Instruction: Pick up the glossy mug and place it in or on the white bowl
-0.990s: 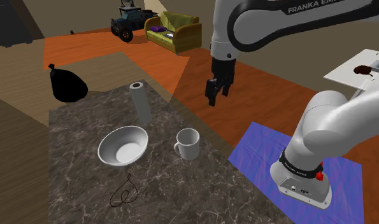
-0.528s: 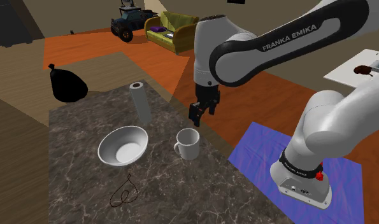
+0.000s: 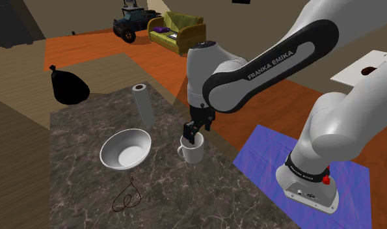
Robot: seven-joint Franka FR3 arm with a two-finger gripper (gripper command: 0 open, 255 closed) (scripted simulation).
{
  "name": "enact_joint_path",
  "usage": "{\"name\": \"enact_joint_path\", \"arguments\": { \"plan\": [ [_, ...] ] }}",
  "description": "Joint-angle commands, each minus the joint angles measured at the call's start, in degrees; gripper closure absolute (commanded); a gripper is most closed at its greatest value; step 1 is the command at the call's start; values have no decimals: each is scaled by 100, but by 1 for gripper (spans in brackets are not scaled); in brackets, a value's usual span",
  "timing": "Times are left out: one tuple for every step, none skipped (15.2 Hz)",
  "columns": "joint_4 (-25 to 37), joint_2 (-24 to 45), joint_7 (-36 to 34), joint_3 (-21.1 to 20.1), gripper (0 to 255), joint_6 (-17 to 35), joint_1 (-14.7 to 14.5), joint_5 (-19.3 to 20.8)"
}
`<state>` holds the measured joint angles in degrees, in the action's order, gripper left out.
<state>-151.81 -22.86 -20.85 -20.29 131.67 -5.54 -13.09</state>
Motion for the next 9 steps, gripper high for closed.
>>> {"name": "enact_joint_path", "arguments": {
  "plan": [
    [-69,119,-16,-38,0,192,2,-3],
    [-102,183,-21,-55,0,290,5,-2],
    [-121,221,-25,-65,0,346,7,0],
    [-121,221,-25,-65,0,346,6,-1],
    [-121,221,-25,-65,0,346,7,0],
    [-121,221,-25,-65,0,346,7,0],
    [-121,221,-25,-65,0,346,7,0],
    [-121,221,-25,-65,0,346,7,0],
    [-121,221,-25,-65,0,346,7,0]
  ]
}}
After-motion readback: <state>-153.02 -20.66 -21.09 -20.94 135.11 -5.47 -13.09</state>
